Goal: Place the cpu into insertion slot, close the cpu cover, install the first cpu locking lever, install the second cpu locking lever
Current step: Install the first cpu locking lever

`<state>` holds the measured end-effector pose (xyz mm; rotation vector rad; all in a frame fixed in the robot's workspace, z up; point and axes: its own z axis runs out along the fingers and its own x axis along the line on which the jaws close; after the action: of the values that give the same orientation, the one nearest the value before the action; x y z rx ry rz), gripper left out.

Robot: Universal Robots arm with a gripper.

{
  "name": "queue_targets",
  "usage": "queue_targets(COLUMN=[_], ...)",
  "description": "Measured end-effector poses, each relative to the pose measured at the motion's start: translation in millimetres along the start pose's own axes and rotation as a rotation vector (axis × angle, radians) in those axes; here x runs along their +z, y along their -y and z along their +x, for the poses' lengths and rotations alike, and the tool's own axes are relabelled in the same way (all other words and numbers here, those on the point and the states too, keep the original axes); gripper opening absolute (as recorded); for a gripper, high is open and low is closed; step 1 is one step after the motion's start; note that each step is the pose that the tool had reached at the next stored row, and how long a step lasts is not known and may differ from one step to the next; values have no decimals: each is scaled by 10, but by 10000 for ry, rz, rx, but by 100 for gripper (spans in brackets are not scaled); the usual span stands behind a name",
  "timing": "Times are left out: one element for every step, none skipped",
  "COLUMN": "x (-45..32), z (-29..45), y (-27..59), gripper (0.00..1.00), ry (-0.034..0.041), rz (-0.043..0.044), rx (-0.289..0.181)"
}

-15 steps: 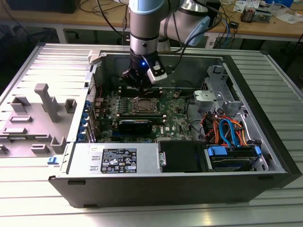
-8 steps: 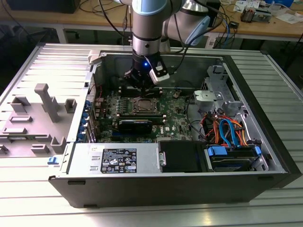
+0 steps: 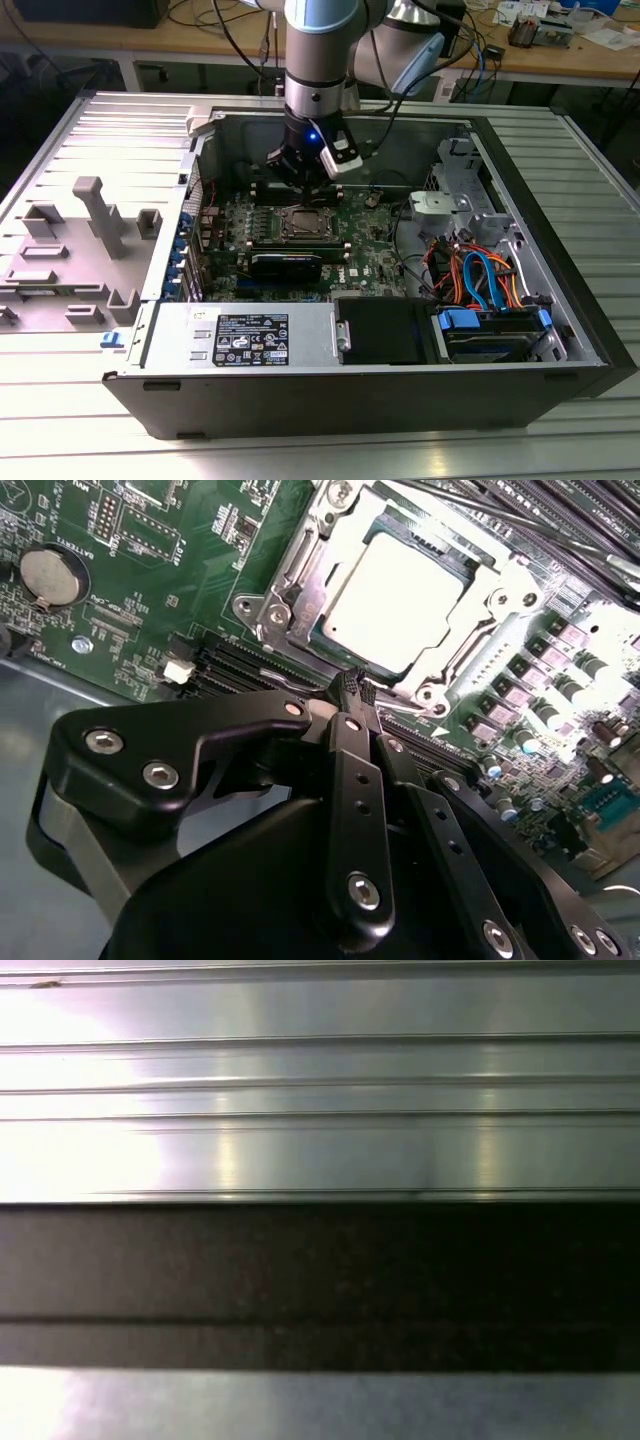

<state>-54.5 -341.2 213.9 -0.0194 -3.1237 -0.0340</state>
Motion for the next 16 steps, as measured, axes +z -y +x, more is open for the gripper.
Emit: queue_targets(x=[1,2,3,3,3,4,3,4,4,4,5,6,7,9,11,13], z=[-5,-14,-22,-26,-31,-34,-38,-41,-46,-51,-57,-62,-72,-82,-93,-103], y=[0,0,0,-1,-1,-2,-4,-5,-8,-9,-10,-11,-12,-13,-13,-13], gripper=[11,11,11,11,11,11,11,11,11,11,11,11,11,11,11,11], ry=[1,2,3,3,3,3,2,2,2,3,3,4,2,2,2,2], rz=[0,-2,-3,-3,-3,-2,-1,-1,-1,-2,-3,-3,-1,-1,-1,-1], rx=[35,61,71,75,77,78,79,79,79,79,80,80,81,81,82,81])
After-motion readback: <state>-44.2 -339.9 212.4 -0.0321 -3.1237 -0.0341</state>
